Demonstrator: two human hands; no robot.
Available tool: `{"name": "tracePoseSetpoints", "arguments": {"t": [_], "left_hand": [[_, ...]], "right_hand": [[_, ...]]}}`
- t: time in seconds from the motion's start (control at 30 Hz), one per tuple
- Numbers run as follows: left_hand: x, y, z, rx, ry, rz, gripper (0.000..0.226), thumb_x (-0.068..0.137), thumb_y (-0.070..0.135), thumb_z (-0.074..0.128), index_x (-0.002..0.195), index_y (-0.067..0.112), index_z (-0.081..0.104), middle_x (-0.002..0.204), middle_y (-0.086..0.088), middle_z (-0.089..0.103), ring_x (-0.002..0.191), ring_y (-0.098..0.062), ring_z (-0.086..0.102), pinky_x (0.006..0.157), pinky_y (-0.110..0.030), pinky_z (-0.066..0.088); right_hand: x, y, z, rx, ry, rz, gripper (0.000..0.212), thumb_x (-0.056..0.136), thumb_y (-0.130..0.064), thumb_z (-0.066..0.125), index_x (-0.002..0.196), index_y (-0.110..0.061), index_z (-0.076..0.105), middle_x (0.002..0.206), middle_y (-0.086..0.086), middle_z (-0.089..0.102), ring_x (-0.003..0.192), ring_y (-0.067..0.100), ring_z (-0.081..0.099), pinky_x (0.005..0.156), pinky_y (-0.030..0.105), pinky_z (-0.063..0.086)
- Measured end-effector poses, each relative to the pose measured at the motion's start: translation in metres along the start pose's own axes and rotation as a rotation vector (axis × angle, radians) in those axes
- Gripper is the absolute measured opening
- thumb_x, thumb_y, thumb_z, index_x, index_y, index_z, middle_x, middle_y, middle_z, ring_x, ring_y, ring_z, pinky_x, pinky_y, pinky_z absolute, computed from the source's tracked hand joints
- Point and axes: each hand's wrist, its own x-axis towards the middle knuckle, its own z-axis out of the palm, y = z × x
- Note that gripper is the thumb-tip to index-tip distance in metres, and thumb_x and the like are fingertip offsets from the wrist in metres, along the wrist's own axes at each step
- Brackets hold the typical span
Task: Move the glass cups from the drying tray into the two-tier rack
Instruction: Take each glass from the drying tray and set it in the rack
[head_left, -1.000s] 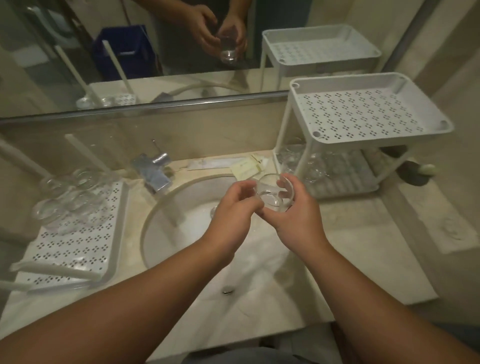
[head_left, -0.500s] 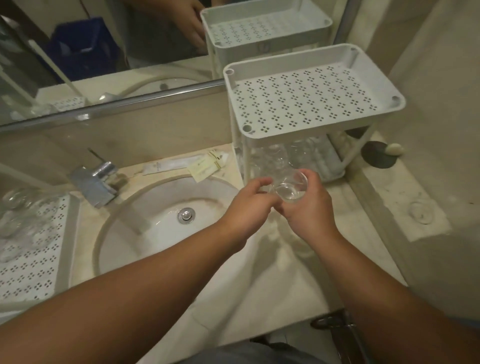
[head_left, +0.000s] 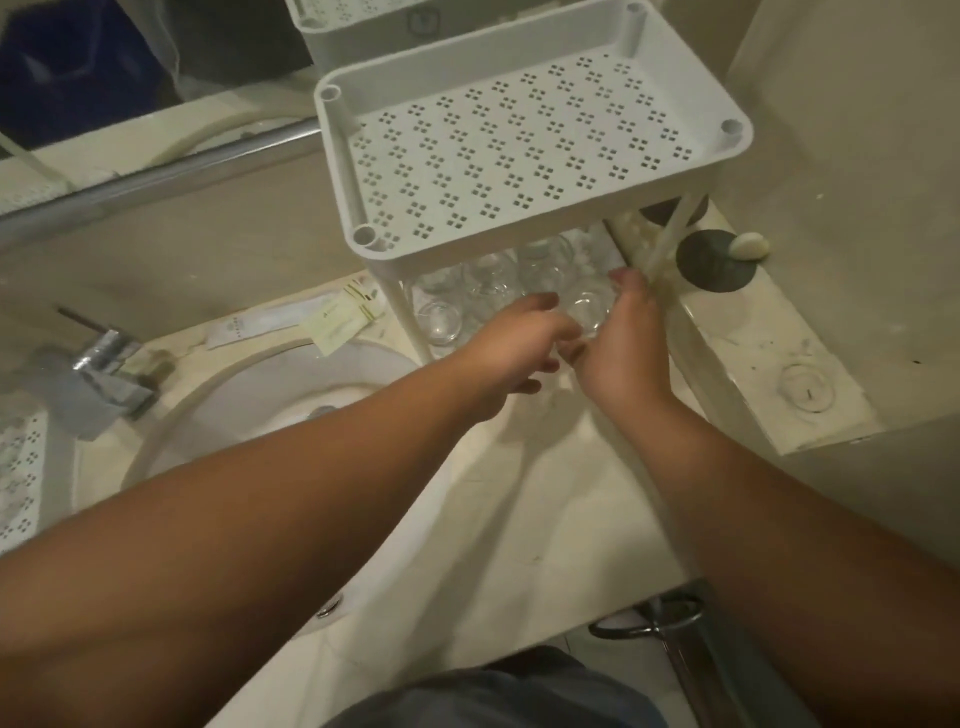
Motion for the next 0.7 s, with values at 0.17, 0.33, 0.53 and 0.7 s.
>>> {"name": "tracePoseSetpoints", "arguments": {"t": [0.17,0.33,0.53,0.7], "left_hand": [[0.015,0.003,0.005,0.006,-0.025,-0.022,0.077,0.076,0.019,0.066,0.146,0.035,0.039,0.107,-0.001,0.070,0.105,-0.024,0.067,0.087,-0.039,0.053],[0.026,0.005,0.006,-0.040,-0.003,-0.017,0.076,0.077,0.016,0.065,0.146,0.034,0.039,0.110,0.000,0.068,0.105,-0.022,0.068,0.090,-0.041,0.055],[0.034,0.011,0.008,-0.075,0.026,0.038,0.084,0.068,0.022,0.067,0.146,0.037,0.039,0.114,0.007,0.070,0.103,-0.020,0.069,0.081,-0.038,0.054],[0.042,0.018,0.005,-0.060,0.023,0.058,0.072,0.085,0.016,0.062,0.149,0.036,0.036,0.115,0.014,0.063,0.108,-0.021,0.067,0.093,-0.044,0.055]], "right_hand": [[0.018,0.007,0.002,-0.248,0.027,-0.101,0.071,0.078,-0.016,0.078,0.136,-0.002,0.038,0.137,0.017,0.041,0.123,0.031,0.046,0.089,0.020,0.035],[0.040,0.003,0.003,-0.510,-0.063,-0.168,0.057,0.087,-0.015,0.062,0.136,-0.005,0.035,0.136,0.019,0.038,0.121,0.035,0.048,0.085,0.031,0.041],[0.068,-0.021,-0.003,-0.837,-0.152,-0.166,0.084,0.095,-0.027,0.054,0.154,-0.007,-0.002,0.159,0.022,0.006,0.147,0.034,0.014,0.112,0.039,0.030],[0.089,-0.016,0.009,-0.994,-0.111,-0.244,0.079,0.095,-0.034,0.052,0.151,0.002,0.009,0.153,0.023,0.020,0.144,0.038,0.020,0.115,0.043,0.026]]}}
